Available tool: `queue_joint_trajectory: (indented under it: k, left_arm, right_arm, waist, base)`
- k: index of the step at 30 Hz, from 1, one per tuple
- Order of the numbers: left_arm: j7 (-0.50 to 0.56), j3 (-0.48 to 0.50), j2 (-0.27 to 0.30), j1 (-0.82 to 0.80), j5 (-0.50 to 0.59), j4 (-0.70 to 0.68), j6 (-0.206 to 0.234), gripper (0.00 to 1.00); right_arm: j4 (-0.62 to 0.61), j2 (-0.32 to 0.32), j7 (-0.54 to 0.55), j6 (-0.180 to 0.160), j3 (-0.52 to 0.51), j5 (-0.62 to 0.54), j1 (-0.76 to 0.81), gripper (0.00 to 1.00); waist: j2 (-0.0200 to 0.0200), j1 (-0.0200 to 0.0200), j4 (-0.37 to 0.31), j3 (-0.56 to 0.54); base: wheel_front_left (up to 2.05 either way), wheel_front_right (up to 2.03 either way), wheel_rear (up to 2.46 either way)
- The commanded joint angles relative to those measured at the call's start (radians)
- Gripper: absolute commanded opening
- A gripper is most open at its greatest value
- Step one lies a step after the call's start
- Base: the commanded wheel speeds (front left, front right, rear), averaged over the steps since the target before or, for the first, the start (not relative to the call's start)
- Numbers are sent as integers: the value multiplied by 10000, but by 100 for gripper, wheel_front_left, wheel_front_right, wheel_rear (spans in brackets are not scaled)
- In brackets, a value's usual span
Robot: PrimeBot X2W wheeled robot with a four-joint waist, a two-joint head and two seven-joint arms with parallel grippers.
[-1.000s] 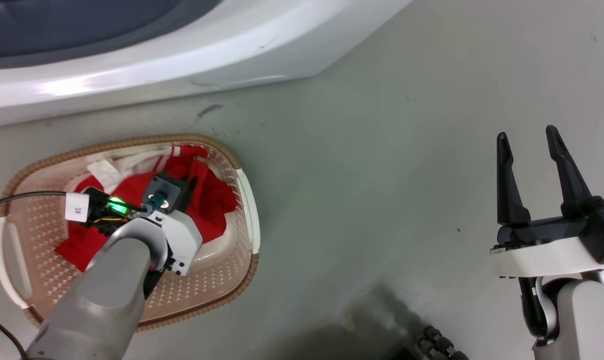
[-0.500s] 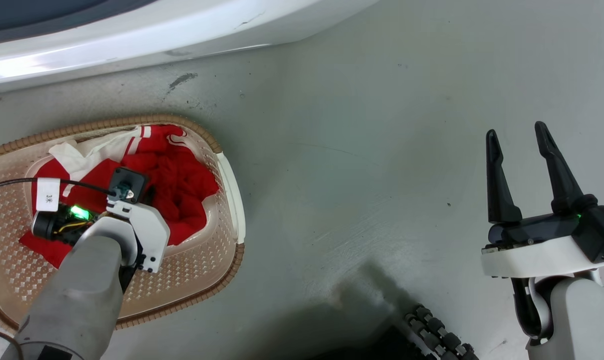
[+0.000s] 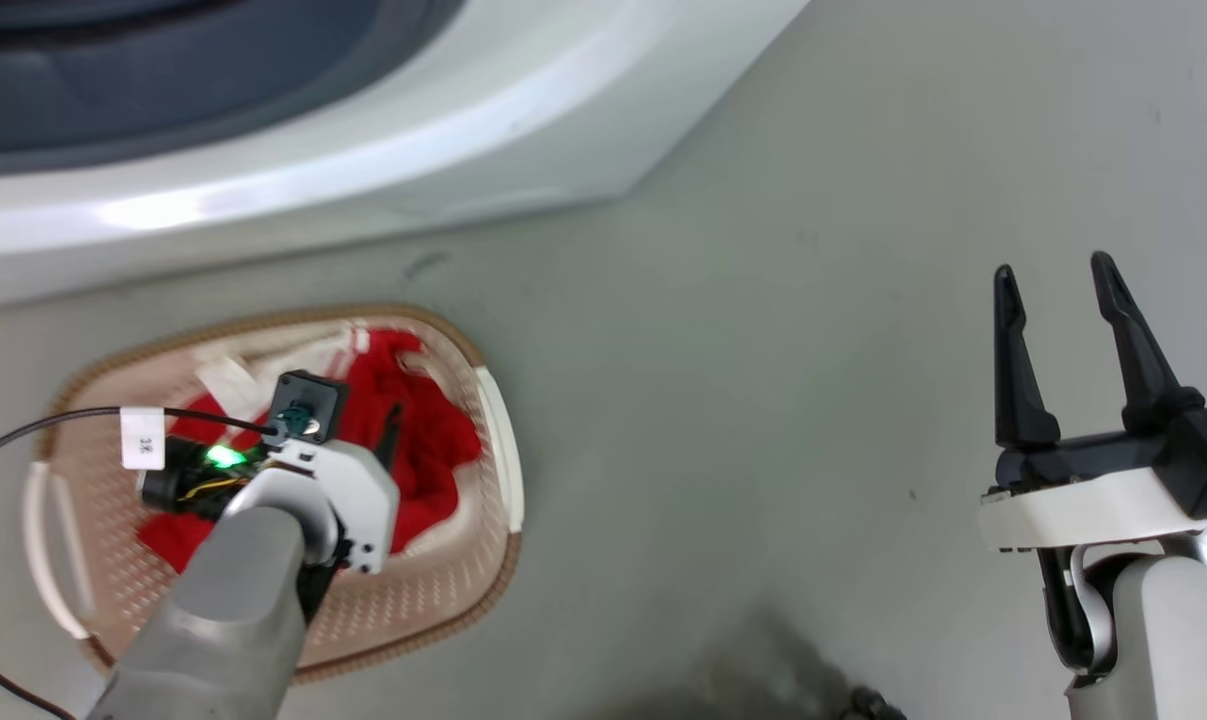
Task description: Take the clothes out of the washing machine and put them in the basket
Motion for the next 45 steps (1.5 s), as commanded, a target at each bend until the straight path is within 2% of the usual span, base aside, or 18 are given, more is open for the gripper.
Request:
queue_joint_trajectory:
  k: [1, 7, 14, 22, 27, 35, 40, 45]
  left_arm:
    - [-66, 113, -33, 158, -37, -245, 112, 100]
    - [-52, 904, -127, 1120, 17, -2273, 477, 100]
    - [-52, 1891, -73, 2291, 665, -4642, 1033, 100]
    - [-53, 3258, -185, 3979, 1030, -7054, 1360, 100]
    - [-53, 4229, -450, 5007, 1250, -8475, 1614, 100]
    - [-54, 4925, -860, 6625, 1860, -10068, 1458, 100]
    - [-54, 5215, -1115, 7331, 2249, -10502, 1376, 100]
    - [-54, 5392, -1307, 7765, 2690, -10590, 1475, 100]
  right_arm:
    - [62, -2, -17, -9, -51, -75, 140, 100]
    - [290, -5, -16, -9, -486, -491, 450, 100]
    - [437, -7, -16, -10, -878, -800, 1016, 100]
    - [464, -5, -17, -10, -1000, -948, 1551, 100]
    - [440, -7, -16, -10, -992, -1007, 1828, 100]
    - [202, -4, -17, -10, -1064, -763, 2528, 100]
    - [-96, -5, -16, -10, -1023, -584, 2907, 100]
    - [-375, -5, -17, -11, -889, -417, 3198, 100]
  waist:
    - [-1, -1, 355, -865]
    - [-1, -1, 1009, -2429]
    - [-1, -1, 1731, -3946]
    - [-1, -1, 2244, -5168]
    - [-1, -1, 2449, -5661]
    - [-1, -1, 2638, -6378]
    - [-1, -1, 2571, -6573]
    - [-1, -1, 2428, -6660]
  base:
    - [0, 0, 0]
    - [0, 0, 0]
    - [0, 0, 0]
    - [0, 0, 0]
    - [0, 0, 0]
    - [0, 0, 0]
    - [0, 0, 0]
    - [0, 0, 0]
